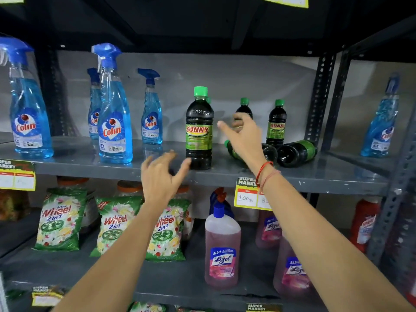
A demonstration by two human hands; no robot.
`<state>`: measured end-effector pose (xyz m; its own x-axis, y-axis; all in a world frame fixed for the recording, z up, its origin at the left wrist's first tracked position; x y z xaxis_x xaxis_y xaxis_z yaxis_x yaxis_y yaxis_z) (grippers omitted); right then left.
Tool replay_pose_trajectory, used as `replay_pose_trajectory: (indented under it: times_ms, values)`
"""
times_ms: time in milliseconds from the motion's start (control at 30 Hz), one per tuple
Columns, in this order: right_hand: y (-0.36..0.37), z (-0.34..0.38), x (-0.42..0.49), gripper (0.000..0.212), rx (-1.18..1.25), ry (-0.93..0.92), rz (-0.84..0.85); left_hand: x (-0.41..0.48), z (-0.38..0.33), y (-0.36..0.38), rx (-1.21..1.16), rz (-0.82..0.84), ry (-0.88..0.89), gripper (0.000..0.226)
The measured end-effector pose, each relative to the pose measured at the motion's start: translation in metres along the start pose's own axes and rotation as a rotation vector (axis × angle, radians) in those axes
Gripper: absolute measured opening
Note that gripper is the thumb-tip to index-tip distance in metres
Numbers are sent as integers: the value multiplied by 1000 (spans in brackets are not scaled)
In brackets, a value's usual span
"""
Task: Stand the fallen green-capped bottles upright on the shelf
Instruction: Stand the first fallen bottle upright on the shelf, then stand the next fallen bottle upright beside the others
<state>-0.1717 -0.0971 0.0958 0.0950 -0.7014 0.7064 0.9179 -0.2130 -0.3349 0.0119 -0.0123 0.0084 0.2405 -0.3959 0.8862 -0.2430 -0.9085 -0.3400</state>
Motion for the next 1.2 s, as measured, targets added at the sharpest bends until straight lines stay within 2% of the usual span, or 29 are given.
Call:
replay_pose_trajectory:
  times_ms: [67, 133, 200, 233, 300, 333, 433, 533, 600, 700, 833, 933, 1067, 1200]
  values:
    - [-8, 1, 22, 51, -232, -39, -2, -11, -6, -7, -55, -191, -31, 57]
    - [-6, -1, 36, 51, -459, -8, 172, -17, -27, -5, -32, -239, 99, 46]
    - [-44, -49, 43, 64, -679, 158, 368, -20, -102, 34, -155, -67, 303, 39]
    - [-37, -58, 45, 72, -748, 207, 472, -19, -114, 40, -155, 11, 338, 38]
    - [-29, -67, 42, 81, -802, 297, 604, -10, -128, 56, -161, 144, 298, 43]
    - [-23, -67, 44, 83, -802, 310, 618, -2, -129, 60, -154, 180, 266, 48]
    - [-19, -65, 52, 85, -713, 364, 511, 6, -119, 76, -7, 223, 247, 59]
    - [-22, -69, 54, 78, -633, 367, 428, 2, -119, 79, 105, 208, 239, 64]
    - [-24, -68, 52, 74, -564, 340, 382, -2, -120, 78, 127, 186, 234, 62]
    - [-28, -65, 49, 77, -293, 354, 280, -4, -120, 79, 143, 159, 268, 61]
    - [-34, -62, 38, 84, -40, 329, 39, -5, -121, 80, 126, 168, 262, 65]
    - [-37, -65, 24, 81, 105, 283, -60, -5, -122, 82, 117, 155, 268, 66]
    - [-37, -75, 14, 79, 173, 258, -90, -5, -121, 83, 117, 150, 267, 67]
    - [-34, -80, 11, 80, 129, 265, 25, -4, -120, 83, 119, 143, 267, 67]
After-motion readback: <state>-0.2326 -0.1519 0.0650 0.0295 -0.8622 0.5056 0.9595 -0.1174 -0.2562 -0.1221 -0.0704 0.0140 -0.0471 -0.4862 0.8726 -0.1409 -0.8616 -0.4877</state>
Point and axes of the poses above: each hand's wrist, its own x-axis towards the middle knuckle, its own y-axis out of the palm, z = x × y, the point moved 4 cm from there along x, towards the middle knuckle, and after that the axes turned 5 degrees about -x, right-handed, at the moved point
